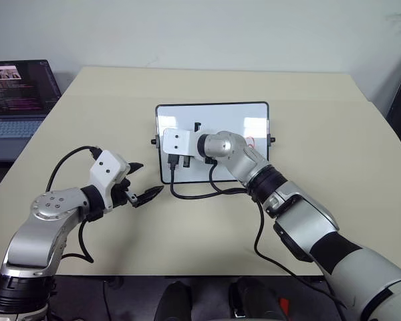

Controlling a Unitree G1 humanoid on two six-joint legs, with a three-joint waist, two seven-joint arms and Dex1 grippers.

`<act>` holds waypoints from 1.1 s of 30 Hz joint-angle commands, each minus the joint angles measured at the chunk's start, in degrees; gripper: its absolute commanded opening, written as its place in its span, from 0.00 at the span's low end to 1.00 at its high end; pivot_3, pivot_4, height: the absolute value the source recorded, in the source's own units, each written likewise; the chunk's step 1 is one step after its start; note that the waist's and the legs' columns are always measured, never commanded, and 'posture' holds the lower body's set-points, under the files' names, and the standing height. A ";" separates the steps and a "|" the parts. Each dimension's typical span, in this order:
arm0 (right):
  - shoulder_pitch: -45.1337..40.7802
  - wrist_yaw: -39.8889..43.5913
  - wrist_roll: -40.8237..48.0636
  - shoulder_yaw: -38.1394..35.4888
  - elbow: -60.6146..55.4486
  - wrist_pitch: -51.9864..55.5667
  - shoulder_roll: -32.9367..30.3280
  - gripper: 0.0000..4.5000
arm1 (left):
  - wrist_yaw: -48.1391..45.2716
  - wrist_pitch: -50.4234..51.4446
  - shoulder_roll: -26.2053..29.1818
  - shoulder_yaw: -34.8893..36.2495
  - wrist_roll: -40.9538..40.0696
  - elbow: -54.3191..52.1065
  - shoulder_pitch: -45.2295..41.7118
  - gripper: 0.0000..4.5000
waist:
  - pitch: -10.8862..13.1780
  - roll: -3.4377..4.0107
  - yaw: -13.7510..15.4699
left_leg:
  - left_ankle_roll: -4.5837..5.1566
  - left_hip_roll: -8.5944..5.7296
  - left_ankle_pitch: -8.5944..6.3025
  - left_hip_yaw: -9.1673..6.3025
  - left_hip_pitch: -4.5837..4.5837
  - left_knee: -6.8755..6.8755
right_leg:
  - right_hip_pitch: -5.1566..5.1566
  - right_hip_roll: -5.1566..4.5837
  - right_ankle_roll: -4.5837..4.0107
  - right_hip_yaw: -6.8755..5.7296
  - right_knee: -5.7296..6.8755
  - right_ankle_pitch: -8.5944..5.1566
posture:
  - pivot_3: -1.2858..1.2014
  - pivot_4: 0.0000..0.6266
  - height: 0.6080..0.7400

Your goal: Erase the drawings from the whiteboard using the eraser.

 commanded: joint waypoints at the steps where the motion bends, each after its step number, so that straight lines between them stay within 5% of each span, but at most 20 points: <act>1: -2.41 -4.22 -0.69 -1.97 1.14 -0.86 -1.08 0.22 | -0.18 -0.39 0.39 1.02 -0.42 -1.97 -1.02 1.00 | 0.00 0.00 0.02 | 0.00 -0.01 0.00 0.00 -0.01 0.00 | 0.00 0.00 0.00 0.00 0.00 0.00 | 0.52 0.24 1.00; 11: 2.17 8.19 -0.94 1.58 -2.19 1.77 -2.28 0.22 | -0.02 -0.54 0.21 1.38 -0.63 -2.38 -0.59 1.00 | -0.01 -0.01 -0.01 | 0.00 0.00 0.00 0.01 0.03 -0.02 | 0.05 0.00 0.00 0.01 -0.04 0.00 | 0.52 0.24 1.00; 19: -1.28 -3.11 -1.89 -1.07 -0.50 -0.61 -2.64 0.22 | -0.32 -0.52 0.24 1.06 -0.81 -2.27 -0.97 1.00 | 0.00 0.00 0.02 | 0.00 -0.01 0.01 -0.05 0.05 0.00 | 0.08 0.00 0.00 -0.03 -0.01 0.00 | 0.52 0.24 1.00; 27: 1.85 5.68 -1.48 0.93 -2.95 1.62 -3.05 0.22 | -0.42 -0.68 0.01 0.83 -0.84 -1.98 -1.58 1.00 | -0.01 -0.01 -0.02 | 0.00 -0.02 0.00 -0.03 0.05 -0.02 | 0.08 0.00 0.00 -0.01 -0.05 0.00 | 0.52 0.24 1.00; 33: -1.42 -5.97 -1.80 -2.31 -0.67 -1.91 -1.72 0.22 | -0.21 -0.85 -0.20 1.00 -0.85 -2.01 -1.51 1.00 | 0.00 0.01 -0.02 | 0.00 0.00 0.00 -0.06 0.05 -0.01 | 0.08 0.01 0.00 -0.03 -0.03 0.00 | 0.52 0.24 1.00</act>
